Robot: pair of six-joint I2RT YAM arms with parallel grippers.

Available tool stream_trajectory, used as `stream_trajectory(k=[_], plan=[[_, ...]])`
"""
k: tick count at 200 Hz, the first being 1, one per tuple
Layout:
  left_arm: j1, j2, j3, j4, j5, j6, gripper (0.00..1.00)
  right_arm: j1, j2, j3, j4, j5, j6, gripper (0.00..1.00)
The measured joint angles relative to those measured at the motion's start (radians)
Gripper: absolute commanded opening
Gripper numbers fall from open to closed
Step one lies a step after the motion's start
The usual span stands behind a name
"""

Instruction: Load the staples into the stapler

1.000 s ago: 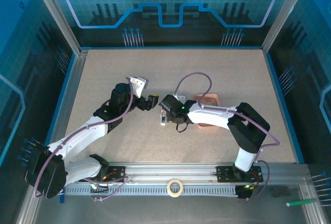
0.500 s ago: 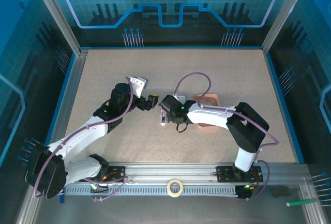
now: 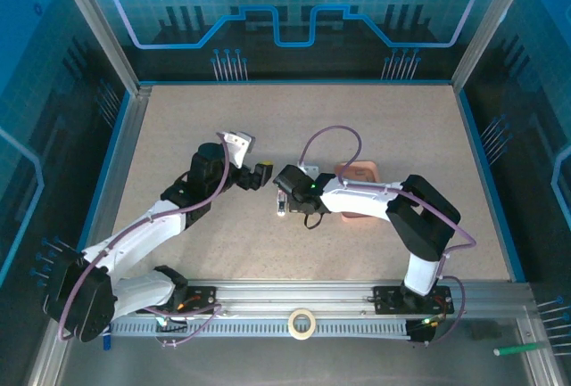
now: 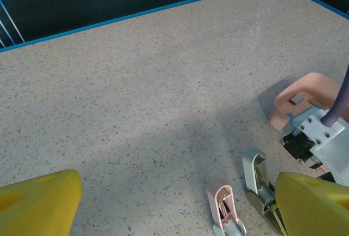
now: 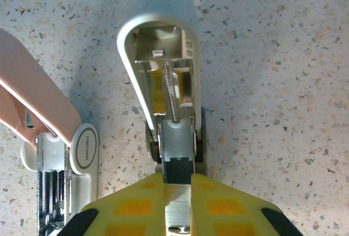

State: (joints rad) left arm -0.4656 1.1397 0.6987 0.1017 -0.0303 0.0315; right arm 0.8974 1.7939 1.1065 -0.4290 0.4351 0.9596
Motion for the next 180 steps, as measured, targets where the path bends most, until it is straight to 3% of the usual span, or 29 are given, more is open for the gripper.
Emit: stream_trajectory(k=[180], plan=[[0.005,0.0,0.0,0.0,0.0,0.0,0.92,-0.002,-0.015,0.002,-0.014,0.027,-0.037,0.14]])
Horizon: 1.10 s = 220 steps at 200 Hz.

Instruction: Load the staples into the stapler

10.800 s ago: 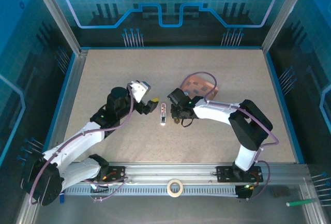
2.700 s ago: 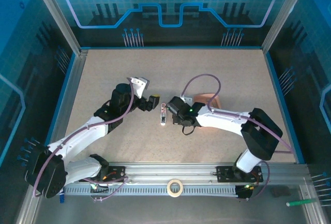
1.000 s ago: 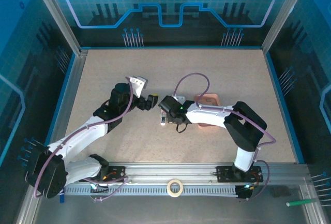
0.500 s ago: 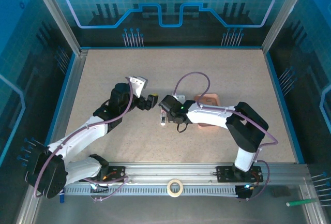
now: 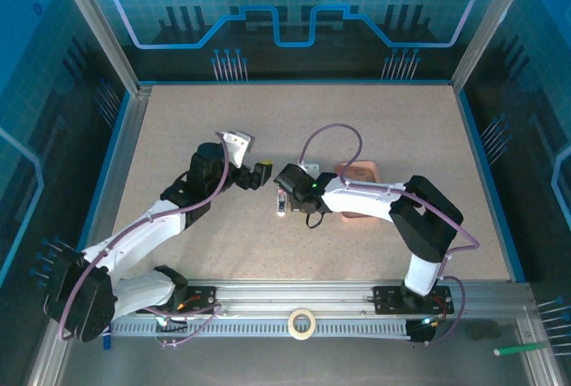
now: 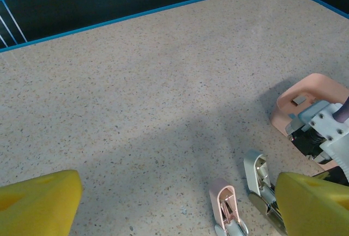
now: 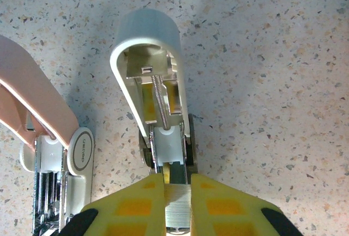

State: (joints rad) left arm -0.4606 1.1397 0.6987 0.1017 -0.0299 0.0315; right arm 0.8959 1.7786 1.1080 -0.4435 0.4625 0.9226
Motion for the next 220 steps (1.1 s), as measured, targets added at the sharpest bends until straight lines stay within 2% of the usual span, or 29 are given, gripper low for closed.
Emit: stream_trajectory(k=[220], plan=[[0.0,0.0,0.0,0.0,0.0,0.0,0.92,0.0,0.012,0.005,0.003,-0.006,0.0,0.14]])
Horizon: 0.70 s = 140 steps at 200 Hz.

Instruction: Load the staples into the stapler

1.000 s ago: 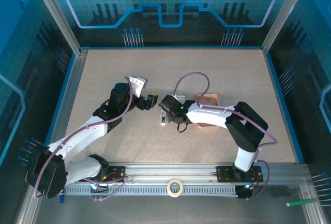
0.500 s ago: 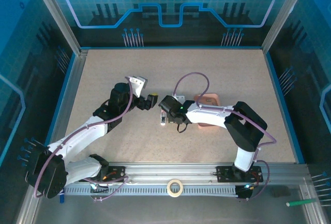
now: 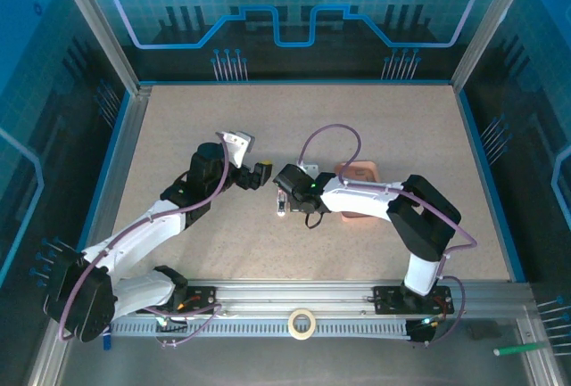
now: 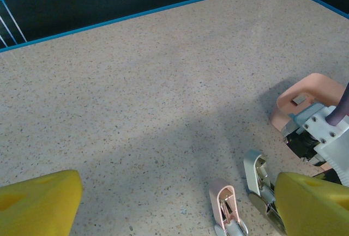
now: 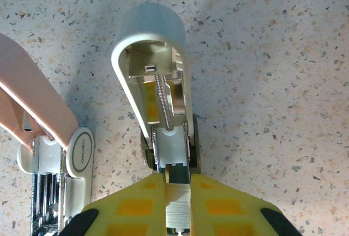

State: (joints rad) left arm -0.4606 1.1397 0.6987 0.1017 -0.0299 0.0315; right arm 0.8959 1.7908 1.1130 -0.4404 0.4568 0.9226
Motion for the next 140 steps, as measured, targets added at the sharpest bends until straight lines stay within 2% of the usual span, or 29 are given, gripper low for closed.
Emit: stream_trajectory(k=[140], plan=[[0.0,0.0,0.0,0.0,0.0,0.0,0.92,0.0,0.018,0.0,0.008,-0.004,0.0,0.14]])
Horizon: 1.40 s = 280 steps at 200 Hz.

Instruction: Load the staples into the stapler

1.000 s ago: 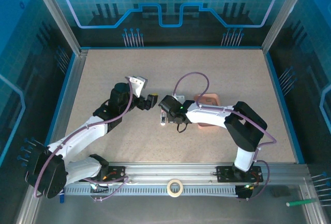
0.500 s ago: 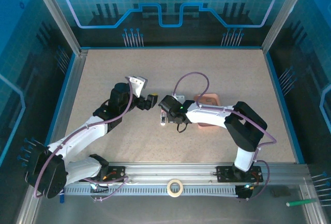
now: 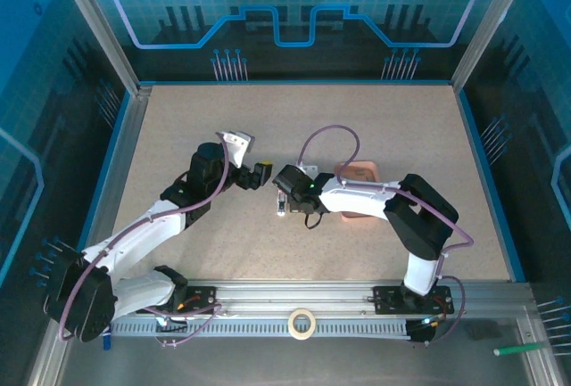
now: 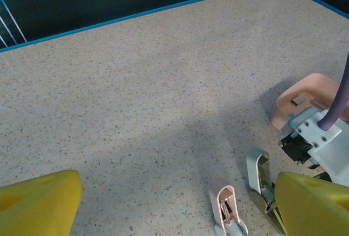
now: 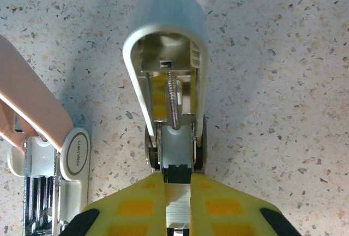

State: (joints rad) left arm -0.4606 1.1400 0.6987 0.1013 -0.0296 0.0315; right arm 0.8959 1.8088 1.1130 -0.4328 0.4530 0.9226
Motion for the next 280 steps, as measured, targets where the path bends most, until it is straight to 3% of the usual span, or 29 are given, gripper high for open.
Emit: stream_trajectory(k=[76,128,174,204,280], plan=[[0.0,0.0,0.0,0.0,0.0,0.0,0.92,0.0,0.006,0.005,-0.016,-0.001,0.003,0.3],[0.0,0.0,0.0,0.0,0.0,0.0,0.92,0.0,-0.011,0.013,-0.046,0.002,-0.005,0.32],[0.0,0.0,0.0,0.0,0.0,0.0,0.92,-0.01,-0.174,0.013,-0.086,0.009,-0.064,0.33],[0.0,0.0,0.0,0.0,0.0,0.0,0.92,-0.092,-0.264,0.013,-0.146,-0.034,-0.122,0.33],[0.0,0.01,0.0,0.0,0.0,0.0,0.92,-0.441,-0.317,-0.042,-0.286,-0.244,-0.285,0.35]])
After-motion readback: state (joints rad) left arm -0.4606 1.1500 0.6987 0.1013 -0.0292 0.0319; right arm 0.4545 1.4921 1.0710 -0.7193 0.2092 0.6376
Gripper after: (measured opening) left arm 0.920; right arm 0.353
